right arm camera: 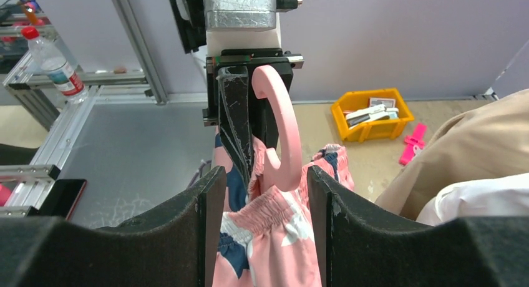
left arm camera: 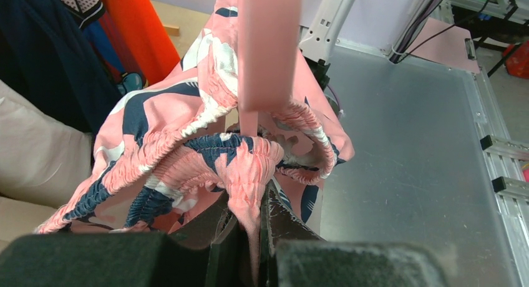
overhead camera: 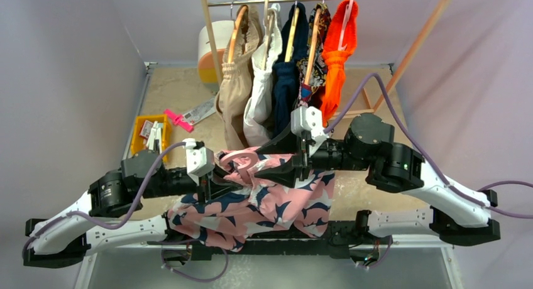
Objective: Place the shorts on the hanger
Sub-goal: Hang the shorts on the hanger.
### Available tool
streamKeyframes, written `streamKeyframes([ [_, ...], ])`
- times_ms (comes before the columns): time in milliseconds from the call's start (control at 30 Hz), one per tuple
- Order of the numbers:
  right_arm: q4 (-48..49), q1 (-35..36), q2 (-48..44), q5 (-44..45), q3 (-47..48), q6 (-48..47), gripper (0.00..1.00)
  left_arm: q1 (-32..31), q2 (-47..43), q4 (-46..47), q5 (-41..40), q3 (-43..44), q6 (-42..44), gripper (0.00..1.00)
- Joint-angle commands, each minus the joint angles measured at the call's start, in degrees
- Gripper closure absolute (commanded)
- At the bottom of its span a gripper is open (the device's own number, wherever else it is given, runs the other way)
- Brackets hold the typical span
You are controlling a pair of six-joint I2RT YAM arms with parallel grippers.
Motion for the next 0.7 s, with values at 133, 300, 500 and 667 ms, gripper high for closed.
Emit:
streamKeyframes([
  [133, 4.09, 0.21, 1.41, -5.3, -0.78, -0.53, 0.48, 0.09, 3.11, 3.68, 4.37, 5.41, 2.15, 1.0],
  [300, 3.25, 0.26, 2.91, -6.5, 0.11, -0.22, 0.65, 0.1, 4.25, 3.56, 4.98, 6.65, 3.1, 1.0],
  [500, 2.09, 0.21, 3.84, -7.51, 0.44, 0.32, 0.74, 0.1, 5.67, 3.37, 5.73, 7.75, 4.04, 1.0],
  [667, 1.03, 0.22, 3.97, -7.89, 0.45, 0.41, 0.77, 0.09, 6.36, 3.16, 6.02, 8.38, 4.61, 1.0],
])
